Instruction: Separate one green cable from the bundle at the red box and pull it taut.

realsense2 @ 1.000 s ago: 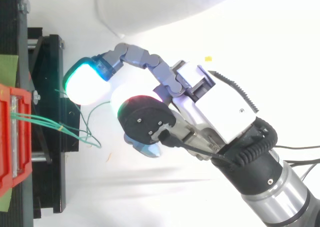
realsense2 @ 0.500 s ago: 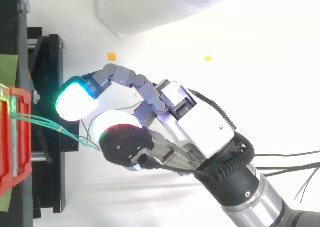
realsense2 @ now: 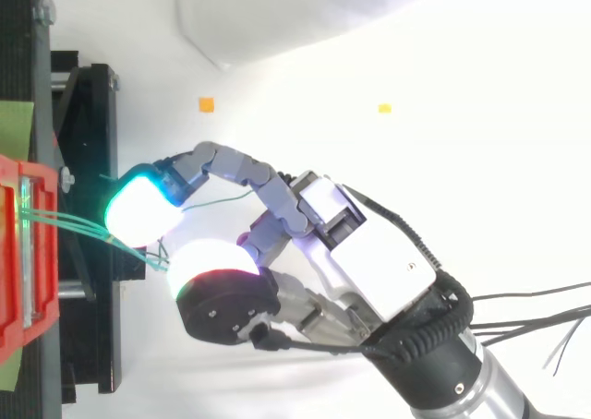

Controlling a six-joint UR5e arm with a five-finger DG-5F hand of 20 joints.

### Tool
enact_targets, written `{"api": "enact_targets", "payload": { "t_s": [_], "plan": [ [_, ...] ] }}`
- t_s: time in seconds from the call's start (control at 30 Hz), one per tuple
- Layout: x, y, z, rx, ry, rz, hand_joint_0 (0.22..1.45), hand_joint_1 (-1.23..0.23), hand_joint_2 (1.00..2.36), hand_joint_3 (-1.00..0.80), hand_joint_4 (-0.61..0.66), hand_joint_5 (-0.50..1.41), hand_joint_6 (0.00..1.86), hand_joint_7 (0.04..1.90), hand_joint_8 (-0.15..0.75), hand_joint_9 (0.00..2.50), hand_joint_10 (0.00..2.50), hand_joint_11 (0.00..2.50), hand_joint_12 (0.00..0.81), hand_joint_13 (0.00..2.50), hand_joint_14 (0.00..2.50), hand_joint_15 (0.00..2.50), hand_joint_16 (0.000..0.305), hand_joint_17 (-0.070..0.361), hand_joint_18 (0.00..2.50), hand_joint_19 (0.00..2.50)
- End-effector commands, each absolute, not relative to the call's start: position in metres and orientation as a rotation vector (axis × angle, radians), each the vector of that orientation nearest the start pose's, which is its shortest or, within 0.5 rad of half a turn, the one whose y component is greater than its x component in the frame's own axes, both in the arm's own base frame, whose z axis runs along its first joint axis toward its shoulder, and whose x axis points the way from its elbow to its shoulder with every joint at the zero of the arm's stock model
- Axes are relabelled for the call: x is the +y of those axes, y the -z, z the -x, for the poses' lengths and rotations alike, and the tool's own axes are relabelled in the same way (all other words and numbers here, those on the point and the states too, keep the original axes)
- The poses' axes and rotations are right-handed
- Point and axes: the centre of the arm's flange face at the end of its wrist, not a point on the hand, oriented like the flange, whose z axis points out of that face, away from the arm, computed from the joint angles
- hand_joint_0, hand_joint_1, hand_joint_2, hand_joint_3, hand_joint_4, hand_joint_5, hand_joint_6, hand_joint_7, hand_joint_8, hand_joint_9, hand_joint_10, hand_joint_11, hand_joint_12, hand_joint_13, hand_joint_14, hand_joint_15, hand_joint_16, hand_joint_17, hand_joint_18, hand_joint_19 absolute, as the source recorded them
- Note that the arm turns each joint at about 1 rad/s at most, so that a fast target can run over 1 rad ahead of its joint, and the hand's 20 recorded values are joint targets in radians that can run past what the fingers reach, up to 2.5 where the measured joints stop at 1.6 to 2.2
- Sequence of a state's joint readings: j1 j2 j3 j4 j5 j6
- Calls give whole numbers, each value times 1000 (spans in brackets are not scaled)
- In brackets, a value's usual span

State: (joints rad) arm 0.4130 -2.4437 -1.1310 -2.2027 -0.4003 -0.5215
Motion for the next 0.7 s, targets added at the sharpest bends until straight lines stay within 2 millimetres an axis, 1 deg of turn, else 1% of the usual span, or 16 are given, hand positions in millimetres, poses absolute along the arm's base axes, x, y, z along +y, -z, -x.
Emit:
{"api": "enact_targets", "payload": {
  "t_s": [0.0, 0.07, 0.2, 0.23, 0.3, 0.37, 0.5, 0.57, 0.6, 0.67],
  "plan": [
    [107, -204, -790, 532, -611, -1302, 358, -354, 1000, -500, 329, -56, 506, 1085, 498, 1700, 45, 1634, 633, 1809, 82, 1743, 119, 267, 2258, 763],
    [111, -205, -790, 521, -622, -1305, 358, -353, 1000, -500, 321, -56, 506, 1084, 503, 1703, 44, 1626, 644, 1812, 102, 1747, 119, 267, 2258, 763],
    [119, -207, -790, 496, -646, -1313, 358, -351, 1000, -500, 323, -57, 506, 1083, 505, 1709, 45, 1614, 640, 1810, 101, 1751, 119, 268, 2257, 755],
    [120, -209, -791, 478, -660, -1313, 358, -350, 1000, -500, 316, -58, 506, 1086, 495, 1709, 44, 1608, 638, 1810, 97, 1752, 119, 267, 2257, 764],
    [121, -210, -792, 473, -662, -1312, 358, -350, 1000, -500, 311, -58, 506, 1085, 509, 1710, 46, 1599, 634, 1810, 93, 1752, 119, 269, 2256, 760],
    [122, -213, -793, 466, -661, -1312, 359, -348, 1000, -500, 312, -59, 506, 1086, 504, 1708, 46, 1596, 645, 1811, 89, 1745, 119, 268, 2256, 754],
    [124, -205, -798, 475, -636, -1311, 360, -348, 1000, -500, 317, -59, 506, 1080, 506, 1706, 46, 1607, 640, 1809, 89, 1750, 119, 268, 2252, 759],
    [122, -195, -801, 480, -629, -1309, 360, -347, 1000, -500, 318, -59, 506, 1085, 500, 1704, 44, 1575, 640, 1809, 88, 1750, 118, 267, 2251, 755],
    [121, -193, -803, 478, -633, -1308, 360, -347, 1000, -500, 318, -59, 506, 1080, 500, 1703, 45, 1578, 632, 1810, 86, 1732, 119, 267, 2250, 766],
    [121, -194, -803, 465, -649, -1313, 360, -345, 1000, -500, 317, -59, 506, 1080, 502, 1704, 45, 1574, 644, 1809, 86, 1742, 119, 268, 2250, 756]
  ]
}}
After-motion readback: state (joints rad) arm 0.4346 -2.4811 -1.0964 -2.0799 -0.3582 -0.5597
